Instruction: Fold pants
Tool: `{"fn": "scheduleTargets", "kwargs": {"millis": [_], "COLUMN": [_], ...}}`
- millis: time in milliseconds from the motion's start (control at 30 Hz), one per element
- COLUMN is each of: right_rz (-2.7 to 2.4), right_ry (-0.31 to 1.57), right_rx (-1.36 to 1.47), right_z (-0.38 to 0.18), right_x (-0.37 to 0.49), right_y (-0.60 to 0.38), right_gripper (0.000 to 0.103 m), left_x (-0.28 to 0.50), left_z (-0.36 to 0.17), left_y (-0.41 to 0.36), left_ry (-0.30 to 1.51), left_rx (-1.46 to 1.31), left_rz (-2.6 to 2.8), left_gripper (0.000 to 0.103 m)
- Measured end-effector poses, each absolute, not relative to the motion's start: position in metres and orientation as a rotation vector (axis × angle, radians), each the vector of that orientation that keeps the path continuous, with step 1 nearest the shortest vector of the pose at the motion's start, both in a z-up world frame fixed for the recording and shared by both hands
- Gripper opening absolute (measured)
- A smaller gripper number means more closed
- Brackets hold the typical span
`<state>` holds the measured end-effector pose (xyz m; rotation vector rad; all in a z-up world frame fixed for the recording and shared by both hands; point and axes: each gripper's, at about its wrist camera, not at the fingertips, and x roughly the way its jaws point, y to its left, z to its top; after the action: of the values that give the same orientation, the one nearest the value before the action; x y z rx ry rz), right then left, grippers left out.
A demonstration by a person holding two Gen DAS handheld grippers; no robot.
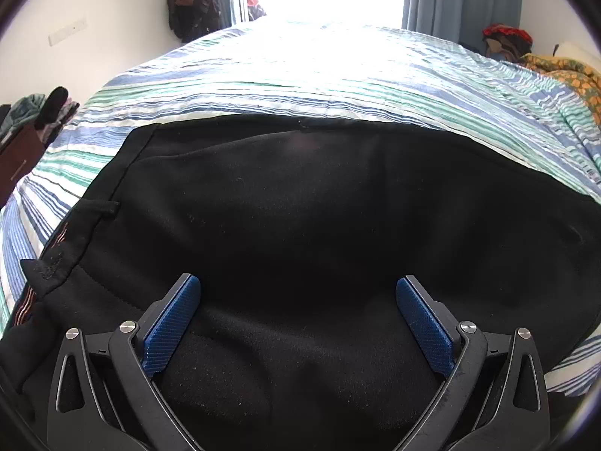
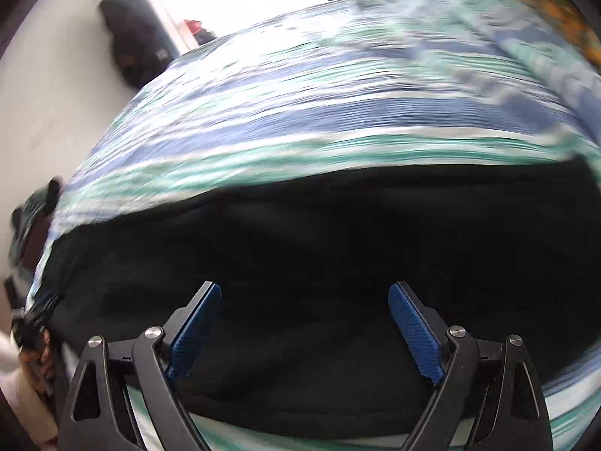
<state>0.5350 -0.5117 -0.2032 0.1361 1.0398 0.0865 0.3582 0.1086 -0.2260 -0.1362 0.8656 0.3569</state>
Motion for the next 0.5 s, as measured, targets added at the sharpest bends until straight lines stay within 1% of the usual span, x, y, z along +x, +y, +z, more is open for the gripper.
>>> {"fn": "scheduleTargets", "kwargs": {"millis": [100,167,267,367,400,500], "right_rz": [-0.302,-0.309,-0.067,0.151,0.165,0.004], "right_ry": [1.043,0.964,0.874,0.931,0.965,1.038], "right_rx": [0.210,0.319,0.557,0.824,0.839,0.749], "right_z": [-0.185,-0.165,-0.152,-0.174,-0.183,-0.205], "right_x": [0.529,0.511,0.491,0.486,0.489,0.500], "right_y": [-0.622,-0.654,-0.655,-0.643,-0.633,-0.629], "right_gripper": [0.089,0.089,0.089,0.089,0.089,0.089], "left_x": [0.358,0.358,0.358,0.358,0.358,0.358], "left_z": [-0.227,-0.227,-0.227,-0.226,-0.226,-0.226], "left_y": [0.108,0.108,0.108,0.108,0.108,0.108], "left_ry": [0.863,0.861,0.861,0.862,0.862,0.865], "left_rx": [-0.135,-0.136,-0.133,-0.131,-0.130,-0.127], "left_rz": [0.359,0.360,0.362,0.364,0.364,0.367], "left_gripper": [0.103,0.103,0.103,0.103,0.103,0.103]}}
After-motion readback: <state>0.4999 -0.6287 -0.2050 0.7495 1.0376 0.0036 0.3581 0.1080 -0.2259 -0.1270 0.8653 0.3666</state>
